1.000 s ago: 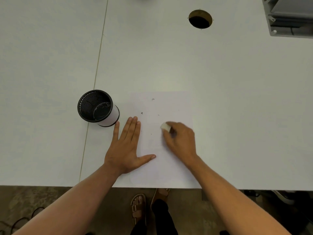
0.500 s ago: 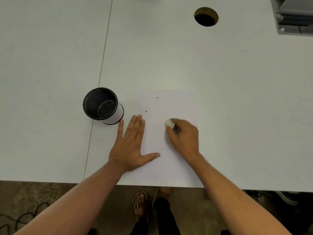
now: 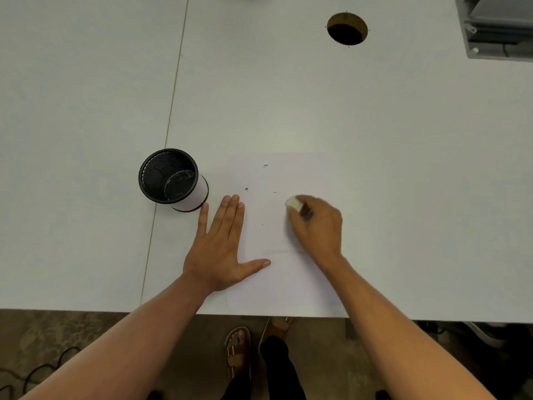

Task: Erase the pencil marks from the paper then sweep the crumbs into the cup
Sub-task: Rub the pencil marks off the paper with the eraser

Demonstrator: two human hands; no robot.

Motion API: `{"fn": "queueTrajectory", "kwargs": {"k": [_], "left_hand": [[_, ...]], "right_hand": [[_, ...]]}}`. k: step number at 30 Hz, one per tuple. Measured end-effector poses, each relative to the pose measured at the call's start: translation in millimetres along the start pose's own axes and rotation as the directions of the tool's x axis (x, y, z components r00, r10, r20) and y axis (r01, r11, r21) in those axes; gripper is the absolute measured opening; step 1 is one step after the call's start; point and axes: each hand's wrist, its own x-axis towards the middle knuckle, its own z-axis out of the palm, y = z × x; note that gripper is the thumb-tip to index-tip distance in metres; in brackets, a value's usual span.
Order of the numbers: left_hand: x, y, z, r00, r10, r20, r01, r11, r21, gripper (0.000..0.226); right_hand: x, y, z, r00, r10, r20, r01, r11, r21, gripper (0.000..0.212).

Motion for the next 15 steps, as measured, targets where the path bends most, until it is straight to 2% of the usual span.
{"fn": "queueTrajectory", "kwargs": {"k": [3,6,9,11,15], "left_hand": [[0.0,-0.3,0.2,1.0,0.0,-0.003,0.0,1.0,-0.006,0.115],[-0.9,-0.3,1.1,1.0,0.008,-0.014,-0.008,1.0,-0.01,0.115],[-0.6,-0.7,1.8,1.0,0.012,-0.017,-0.012,1.0,-0.012,0.113],[0.0,-0.1,1.3,1.0,0.009,-0.017,-0.009,1.0,-0.01,0.114],[-0.3,0.2,0.3,1.0,0.002,-0.02,-0.002,1.0,-0.006,0.115]], "right_hand": [[3.6,-4.8,3.1,0.999,0.017,-0.031,-0.018,1.0,-0.008,0.013],[-31.0,-17.2,12.6,0.991,-0.096,0.097,0.095,0.995,0.013,0.02],[-54.8,-22.2,14.6,0.95,-0.207,0.231,0.211,0.978,0.011,0.028],[-38.3,-15.2,12.1,0.965,-0.182,0.19,0.187,0.982,-0.005,0.025],[2.9,-2.2,3.4,0.999,-0.028,0.019,0.028,0.999,-0.028,0.02]]}}
